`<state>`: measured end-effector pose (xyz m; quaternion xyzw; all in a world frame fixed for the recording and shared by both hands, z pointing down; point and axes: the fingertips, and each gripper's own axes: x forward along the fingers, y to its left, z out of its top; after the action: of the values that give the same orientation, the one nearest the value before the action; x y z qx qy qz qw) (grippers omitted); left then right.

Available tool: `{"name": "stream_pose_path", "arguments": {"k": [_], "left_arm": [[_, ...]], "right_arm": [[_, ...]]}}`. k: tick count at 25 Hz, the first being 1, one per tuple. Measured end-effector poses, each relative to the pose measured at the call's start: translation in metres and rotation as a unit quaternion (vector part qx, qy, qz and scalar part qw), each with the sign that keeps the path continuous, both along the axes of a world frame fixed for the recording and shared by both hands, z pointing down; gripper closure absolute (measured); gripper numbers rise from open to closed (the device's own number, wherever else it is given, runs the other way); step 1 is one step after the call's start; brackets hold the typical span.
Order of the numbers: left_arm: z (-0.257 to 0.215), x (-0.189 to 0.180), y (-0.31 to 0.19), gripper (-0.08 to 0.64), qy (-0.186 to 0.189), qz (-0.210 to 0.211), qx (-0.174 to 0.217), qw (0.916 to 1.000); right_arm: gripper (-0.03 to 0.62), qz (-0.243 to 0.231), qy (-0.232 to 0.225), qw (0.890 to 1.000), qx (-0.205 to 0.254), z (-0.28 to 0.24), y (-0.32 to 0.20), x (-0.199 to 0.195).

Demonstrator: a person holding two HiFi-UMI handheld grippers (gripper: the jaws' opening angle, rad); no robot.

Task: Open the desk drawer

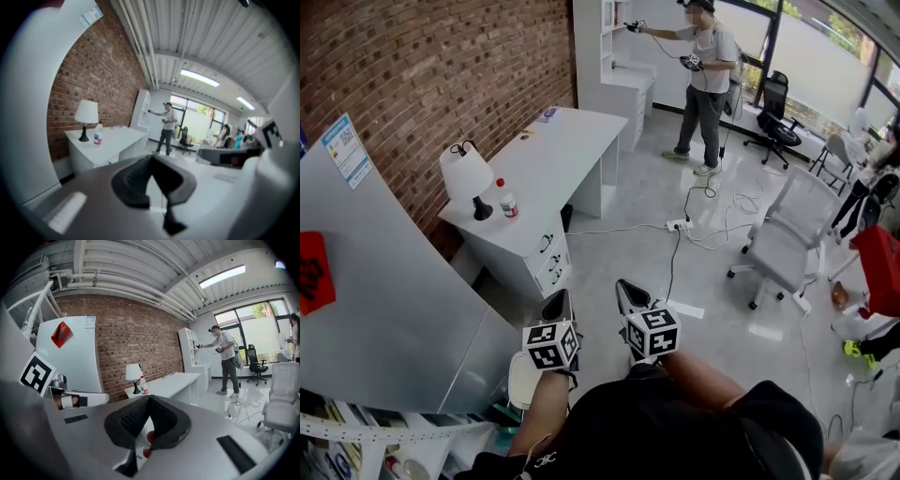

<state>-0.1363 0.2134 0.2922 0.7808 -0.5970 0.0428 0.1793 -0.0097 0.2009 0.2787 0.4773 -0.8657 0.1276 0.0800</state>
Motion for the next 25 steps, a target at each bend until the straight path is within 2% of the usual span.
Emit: {"name": "stream_pose_path", "arguments": {"k": [8, 16, 25], "left_arm": [[0.013, 0.003, -0.045, 0.561, -0.014, -0.005, -0.006, 0.9999], [0.016, 0.011, -0.158, 0.561, -0.021, -0.024, -0.004, 0.9995], [0.012, 0.053, -0.287, 0.561, -0.023, -0.026, -0.022, 0.9992]], "right_arm": [[0.600, -0.012, -0.005, 1.000, -0.004, 0.016, -0.049, -0.004], [0.600, -0.026, -0.021, 0.999, -0.005, 0.019, -0.167, 0.005], [0.600, -0.027, -0.019, 0.999, -0.013, 0.011, -0.307, 0.045]]}}
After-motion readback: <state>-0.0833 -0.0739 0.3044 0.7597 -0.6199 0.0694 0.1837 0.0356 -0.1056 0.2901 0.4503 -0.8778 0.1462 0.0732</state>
